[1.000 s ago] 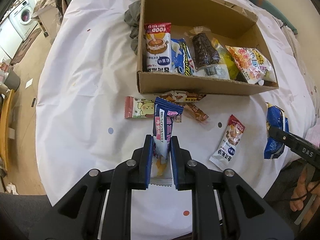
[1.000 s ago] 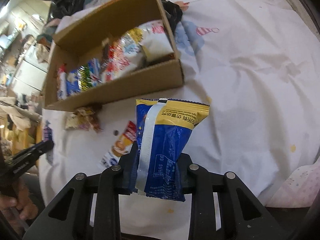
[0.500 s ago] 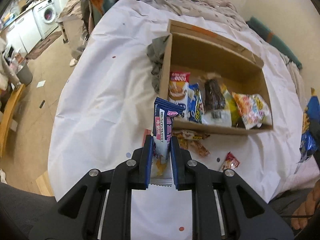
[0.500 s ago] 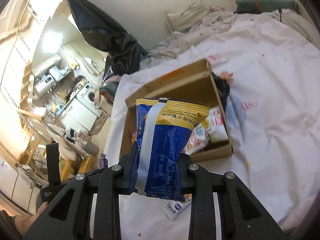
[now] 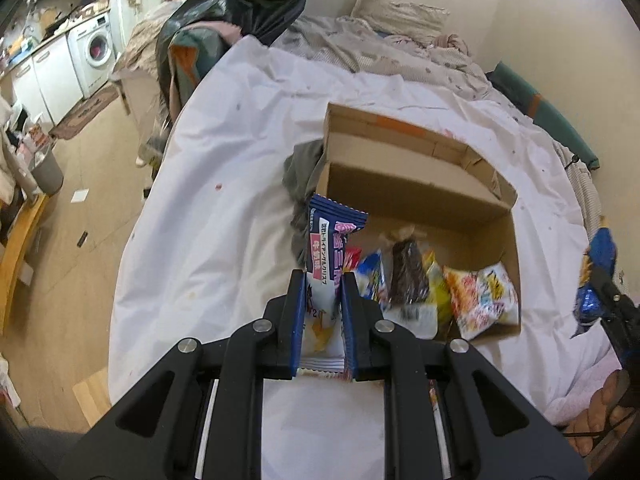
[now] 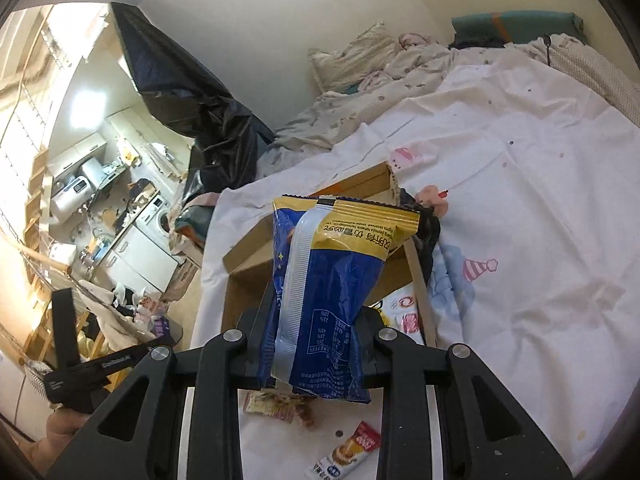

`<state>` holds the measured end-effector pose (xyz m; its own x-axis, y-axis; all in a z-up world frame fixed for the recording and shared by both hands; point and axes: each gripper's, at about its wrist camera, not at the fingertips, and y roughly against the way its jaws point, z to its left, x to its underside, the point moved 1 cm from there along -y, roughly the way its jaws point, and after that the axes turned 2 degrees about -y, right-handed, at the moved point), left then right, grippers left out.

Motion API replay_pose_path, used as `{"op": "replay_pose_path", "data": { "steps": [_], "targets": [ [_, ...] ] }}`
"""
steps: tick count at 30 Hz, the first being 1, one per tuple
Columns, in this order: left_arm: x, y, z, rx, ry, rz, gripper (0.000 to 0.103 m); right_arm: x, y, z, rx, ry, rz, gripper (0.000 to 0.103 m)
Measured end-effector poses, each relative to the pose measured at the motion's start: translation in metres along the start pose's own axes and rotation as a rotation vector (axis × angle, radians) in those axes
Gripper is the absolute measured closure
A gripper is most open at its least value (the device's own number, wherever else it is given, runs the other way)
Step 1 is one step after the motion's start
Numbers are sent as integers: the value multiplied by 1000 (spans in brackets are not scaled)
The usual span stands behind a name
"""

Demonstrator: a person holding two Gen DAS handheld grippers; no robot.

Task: Organize snacks
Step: 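Carry both held snacks into the box and open both tools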

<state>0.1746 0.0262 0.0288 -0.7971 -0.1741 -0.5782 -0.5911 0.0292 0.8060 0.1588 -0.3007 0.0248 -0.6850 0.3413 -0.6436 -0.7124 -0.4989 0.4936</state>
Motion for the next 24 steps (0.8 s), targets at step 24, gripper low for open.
{"op": "replay_pose_path", "data": {
  "steps": [24],
  "targets": [
    [1,-86,-55,87,-113,50,88,24,-132,7,81,93,336,70]
  ]
}}
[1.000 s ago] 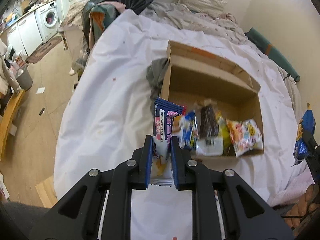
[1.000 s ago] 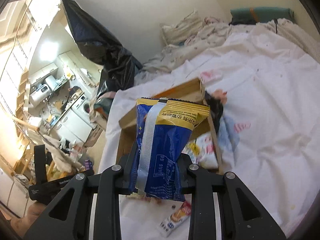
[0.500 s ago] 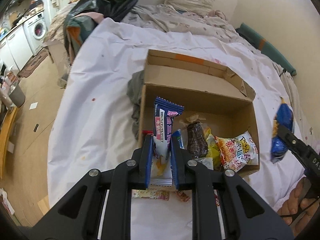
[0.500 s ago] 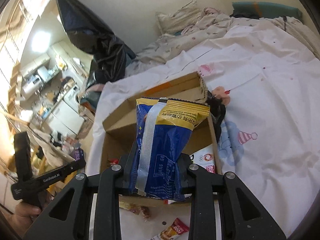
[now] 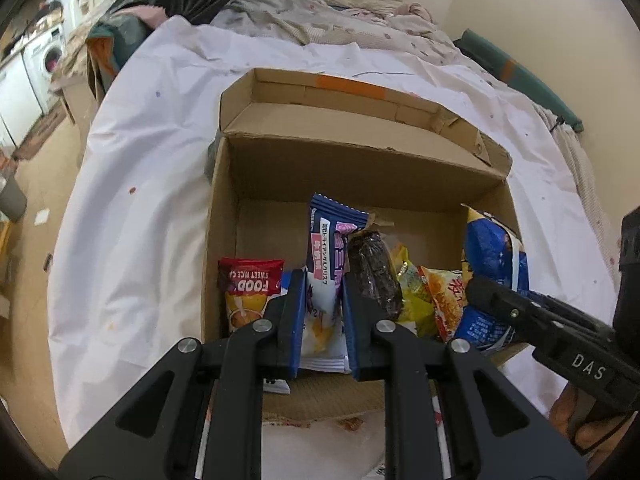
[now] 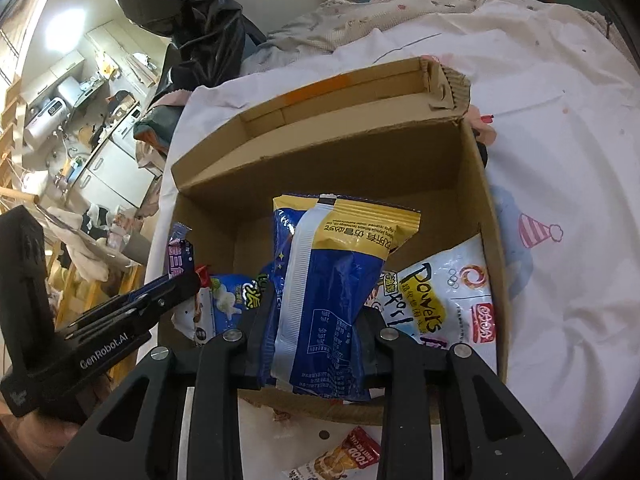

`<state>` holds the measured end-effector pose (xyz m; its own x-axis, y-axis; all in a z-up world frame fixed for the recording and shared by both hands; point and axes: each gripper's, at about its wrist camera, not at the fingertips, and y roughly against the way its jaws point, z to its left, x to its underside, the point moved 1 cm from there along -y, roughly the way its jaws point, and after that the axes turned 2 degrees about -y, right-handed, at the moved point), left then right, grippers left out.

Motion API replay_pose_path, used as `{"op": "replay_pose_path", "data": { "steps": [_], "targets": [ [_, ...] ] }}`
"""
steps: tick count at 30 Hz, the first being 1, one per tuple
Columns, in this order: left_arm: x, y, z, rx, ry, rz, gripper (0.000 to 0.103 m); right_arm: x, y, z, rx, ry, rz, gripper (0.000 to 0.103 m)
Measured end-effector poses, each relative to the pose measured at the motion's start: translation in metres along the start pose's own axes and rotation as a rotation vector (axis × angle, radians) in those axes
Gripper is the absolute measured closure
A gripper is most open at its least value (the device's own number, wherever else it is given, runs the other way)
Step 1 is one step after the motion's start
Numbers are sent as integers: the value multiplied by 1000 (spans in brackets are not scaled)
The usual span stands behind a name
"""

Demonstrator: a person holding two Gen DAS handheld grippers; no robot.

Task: Organize snacks
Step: 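Carry both held snacks into the box and open both tools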

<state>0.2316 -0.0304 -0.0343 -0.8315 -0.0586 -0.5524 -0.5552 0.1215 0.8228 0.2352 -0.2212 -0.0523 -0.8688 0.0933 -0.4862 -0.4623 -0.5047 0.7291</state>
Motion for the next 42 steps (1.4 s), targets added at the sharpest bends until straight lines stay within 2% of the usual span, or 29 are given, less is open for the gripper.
{"op": "replay_pose_path", "data": {
  "steps": [9,16,19,20,21,22,23,24,26,28,42],
  "targets": [
    [-4,1,-10,-4,-56,-18,88,0,-9,-2,-12,-19,26,69],
    [-3,1,-7,-4,-47,-9,85,-1,-9,-5,-20,-32,14,68],
    [-2,2,-8,-4,-53,-18,83,0,-6,-3,-4,-21,8,65],
    [-1,1,-8,-5,-55,-15,78,0,-4,-4,2,-29,-1,54],
    [-1,1,-8,-6,-53,-14,72,-1,-2,-4,0,-36,-12,33],
    [-1,1,-7,-12,-47,-14,59,-2,2,-4,-2,-44,-36,26],
    [-1,3,-6,-17,-39,-18,48,-3,5,-4,-3,-47,-60,21],
    [-1,4,-4,-16,-31,-23,43,-4,10,-4,5,-40,-87,21],
    [-1,7,-4,-17,-33,-36,26,-5,9,-4,30,-23,-74,21],
    [-1,10,-4,-27,-42,-53,22,-6,9,-7,29,-35,-73,21],
    [-2,18,5,-36,-5,-76,21,-11,12,-9,32,-41,-79,21]
  ]
}}
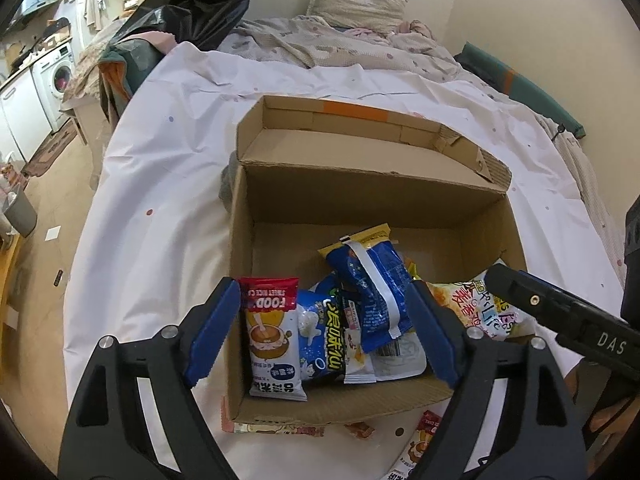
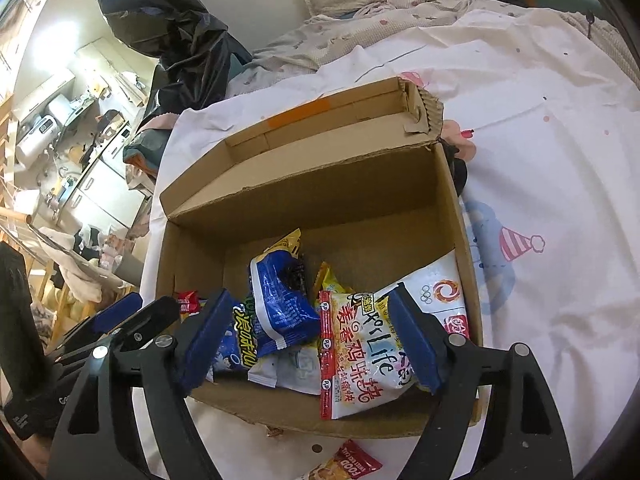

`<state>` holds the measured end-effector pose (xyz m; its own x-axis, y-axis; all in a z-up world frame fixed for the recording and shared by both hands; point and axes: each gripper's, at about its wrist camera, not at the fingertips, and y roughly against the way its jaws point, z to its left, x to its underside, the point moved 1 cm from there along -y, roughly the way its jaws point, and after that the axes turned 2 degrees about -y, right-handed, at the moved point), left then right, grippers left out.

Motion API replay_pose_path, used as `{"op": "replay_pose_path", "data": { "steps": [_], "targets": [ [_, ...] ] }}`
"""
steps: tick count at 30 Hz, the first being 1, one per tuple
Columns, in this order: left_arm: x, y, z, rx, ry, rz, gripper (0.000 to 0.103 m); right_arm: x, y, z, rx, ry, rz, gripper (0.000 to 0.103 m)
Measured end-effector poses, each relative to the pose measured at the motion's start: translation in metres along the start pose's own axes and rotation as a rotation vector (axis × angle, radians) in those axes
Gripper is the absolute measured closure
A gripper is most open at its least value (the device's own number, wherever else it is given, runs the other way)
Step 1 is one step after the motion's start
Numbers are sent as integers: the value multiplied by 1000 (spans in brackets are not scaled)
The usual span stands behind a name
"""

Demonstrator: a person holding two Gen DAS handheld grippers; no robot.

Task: Organize snacks
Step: 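Carry both held snacks into the box and open both tools, then withdraw both tools from the box over the remaining snacks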

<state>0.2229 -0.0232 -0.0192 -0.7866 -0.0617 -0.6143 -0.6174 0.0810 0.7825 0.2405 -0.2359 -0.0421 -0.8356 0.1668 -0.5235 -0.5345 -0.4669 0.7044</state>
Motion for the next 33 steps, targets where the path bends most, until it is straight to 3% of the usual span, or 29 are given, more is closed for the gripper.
{"op": "replay_pose_path", "data": {
  "steps": [18,22,28,33],
  "targets": [
    [24,39,22,-22,-3,-11,21,28,48,-1,-6,-59,-30,21],
    [34,48,28,-30,-8,-1,21,42,49,-3,20,-64,13,21],
    [49,60,49,-47,66,22,21,64,52,-18,47,-126,56,21],
    [60,63,69,-107,133,38,21,82,51,-27,74,-171,97,21]
  ]
}}
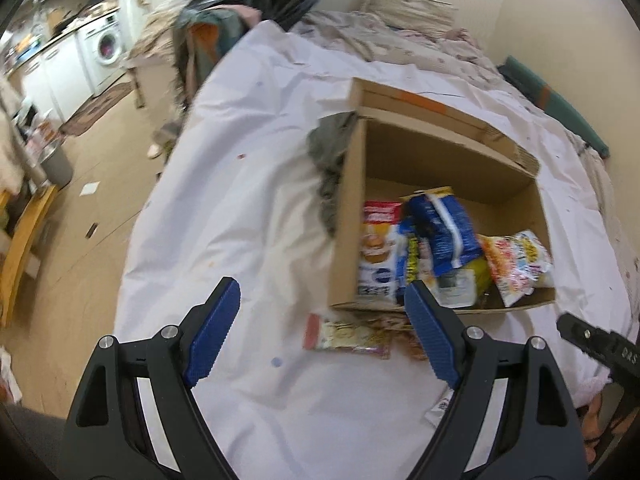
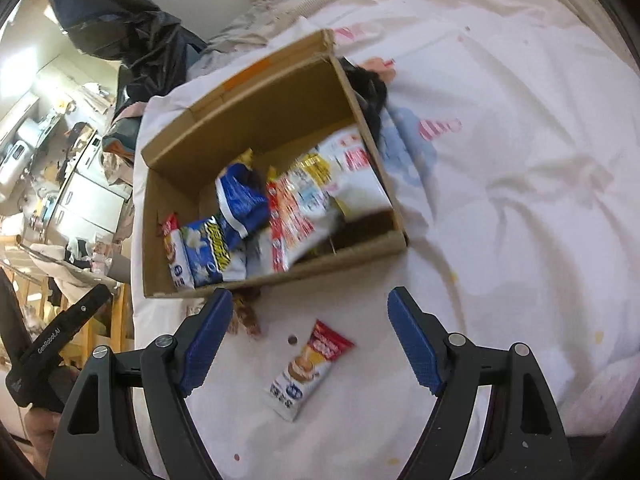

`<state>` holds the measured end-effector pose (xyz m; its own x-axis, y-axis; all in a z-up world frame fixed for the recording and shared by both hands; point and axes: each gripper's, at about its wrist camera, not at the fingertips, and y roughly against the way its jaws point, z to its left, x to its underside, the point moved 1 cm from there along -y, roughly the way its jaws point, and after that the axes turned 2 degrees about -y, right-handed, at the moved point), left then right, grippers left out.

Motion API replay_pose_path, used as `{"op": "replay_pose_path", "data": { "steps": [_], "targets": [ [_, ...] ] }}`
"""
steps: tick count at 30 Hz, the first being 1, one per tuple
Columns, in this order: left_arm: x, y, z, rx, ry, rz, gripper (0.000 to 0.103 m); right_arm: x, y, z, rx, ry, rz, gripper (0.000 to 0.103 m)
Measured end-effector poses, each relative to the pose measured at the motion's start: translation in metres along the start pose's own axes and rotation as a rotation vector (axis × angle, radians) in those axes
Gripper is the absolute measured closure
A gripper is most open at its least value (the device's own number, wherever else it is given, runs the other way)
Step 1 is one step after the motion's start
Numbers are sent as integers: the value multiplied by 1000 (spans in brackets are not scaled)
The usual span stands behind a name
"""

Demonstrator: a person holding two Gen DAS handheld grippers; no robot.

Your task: Organize snacks

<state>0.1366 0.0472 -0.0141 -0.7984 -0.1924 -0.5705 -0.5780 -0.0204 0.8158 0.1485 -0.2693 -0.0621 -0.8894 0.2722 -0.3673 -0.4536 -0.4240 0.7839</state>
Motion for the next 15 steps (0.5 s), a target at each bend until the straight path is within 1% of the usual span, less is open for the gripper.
{"op": "replay_pose_path", "data": {
  "steps": [1,4,5,6,8,9,12,15],
  "targets": [
    [1,-1,3,-4,9,6,21,3,-2,-2,3,-9,11,21],
    [7,-6,11,-12,39,37,21,15,-19,-9,8,-51,92,21],
    [9,-9,12,-15,46,48,21,21,-28,-10,-7,-67,133,21],
    [11,-12,14,-17,57,64,21,29,-43,-11,-29,-96,199,21],
    [14,-15,15,-11,76,82,21,39,-61,-9,-47,-115,281,21],
    [15,-17,15,-6,86,91,21,45,-72,-7,-32,-108,309,21],
    [18,-20,13,-23,79,98,21,51,-95,2,28,-77,348,21],
    [20,-28,15,-44,83,124,21,52,-108,10,89,-29,343,21]
  ]
}}
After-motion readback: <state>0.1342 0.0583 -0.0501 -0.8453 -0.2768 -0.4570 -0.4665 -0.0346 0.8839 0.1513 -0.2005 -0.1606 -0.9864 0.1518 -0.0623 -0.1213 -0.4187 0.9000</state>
